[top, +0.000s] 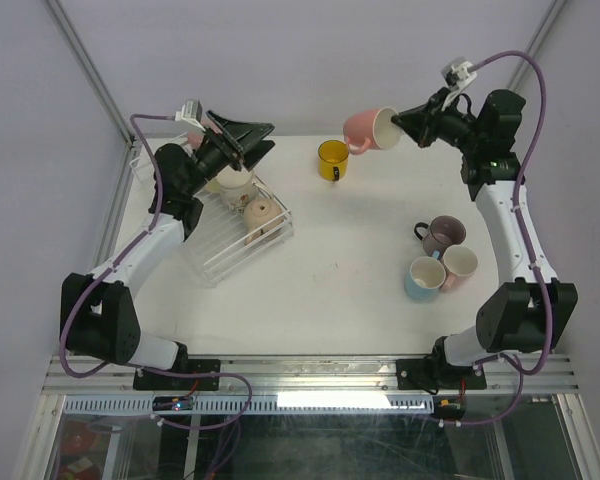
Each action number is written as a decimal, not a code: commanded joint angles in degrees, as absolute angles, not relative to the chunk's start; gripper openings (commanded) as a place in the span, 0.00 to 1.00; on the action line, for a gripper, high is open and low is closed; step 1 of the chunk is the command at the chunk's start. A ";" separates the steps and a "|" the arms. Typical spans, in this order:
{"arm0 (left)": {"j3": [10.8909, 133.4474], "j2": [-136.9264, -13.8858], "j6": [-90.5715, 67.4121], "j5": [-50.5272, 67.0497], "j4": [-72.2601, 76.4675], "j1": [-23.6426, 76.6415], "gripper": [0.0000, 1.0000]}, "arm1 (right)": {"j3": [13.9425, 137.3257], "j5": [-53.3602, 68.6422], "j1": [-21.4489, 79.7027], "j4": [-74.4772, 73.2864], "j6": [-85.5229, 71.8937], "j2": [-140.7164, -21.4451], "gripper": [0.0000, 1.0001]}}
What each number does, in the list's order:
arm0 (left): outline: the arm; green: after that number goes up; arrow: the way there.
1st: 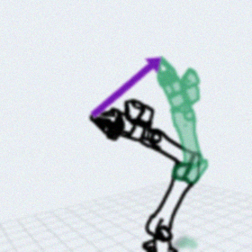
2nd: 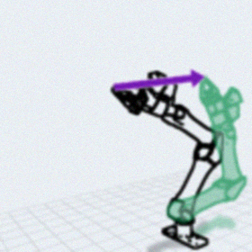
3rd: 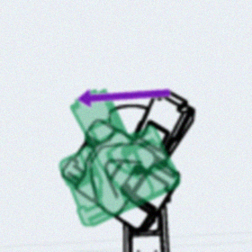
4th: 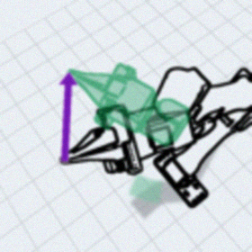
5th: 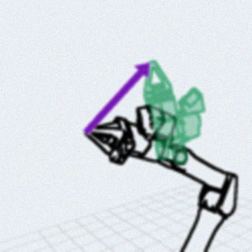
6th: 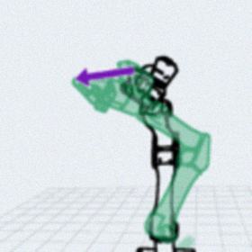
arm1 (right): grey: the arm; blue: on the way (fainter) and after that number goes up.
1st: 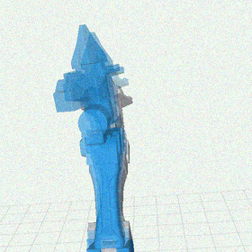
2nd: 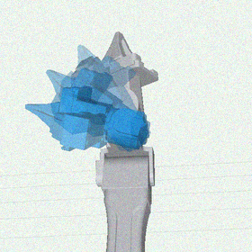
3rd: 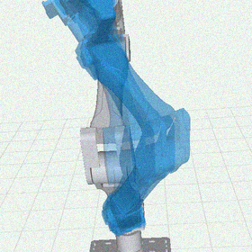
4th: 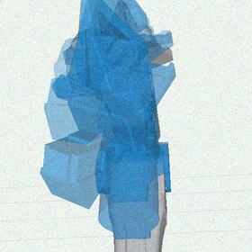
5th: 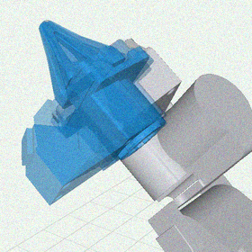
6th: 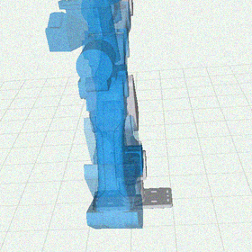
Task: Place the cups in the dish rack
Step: Pick up the cup at the center of the board, then place the cup on the dish rack.
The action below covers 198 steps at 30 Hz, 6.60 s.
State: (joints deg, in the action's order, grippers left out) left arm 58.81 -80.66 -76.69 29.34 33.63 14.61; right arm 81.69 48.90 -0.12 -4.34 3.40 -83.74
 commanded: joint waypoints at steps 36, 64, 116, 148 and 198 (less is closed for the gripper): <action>100.40 -111.95 -98.95 31.72 52.51 34.67 0.09 | 90.89 54.91 2.58 42.63 -21.93 -87.10 0.00; 68.33 -76.60 -68.14 29.12 24.89 12.61 0.00 | 77.00 59.87 2.55 36.47 -14.62 -80.03 0.85; 68.23 -68.75 -30.22 -3.99 -19.43 6.27 0.00 | 79.53 52.08 10.14 -10.51 26.81 -86.28 0.85; 68.99 -88.81 -36.25 -20.92 -21.20 3.02 0.00 | 73.38 51.49 9.60 -4.49 24.52 -85.32 0.87; 74.05 -97.52 -44.62 -18.66 -18.86 8.46 0.51 | 71.63 51.21 8.62 -3.89 24.17 -84.03 0.87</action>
State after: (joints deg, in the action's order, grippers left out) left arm 72.01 -101.12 -44.53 -21.02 -22.20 7.81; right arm 71.88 51.40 8.93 -6.68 24.51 -86.83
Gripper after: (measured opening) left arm 0.507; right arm 0.870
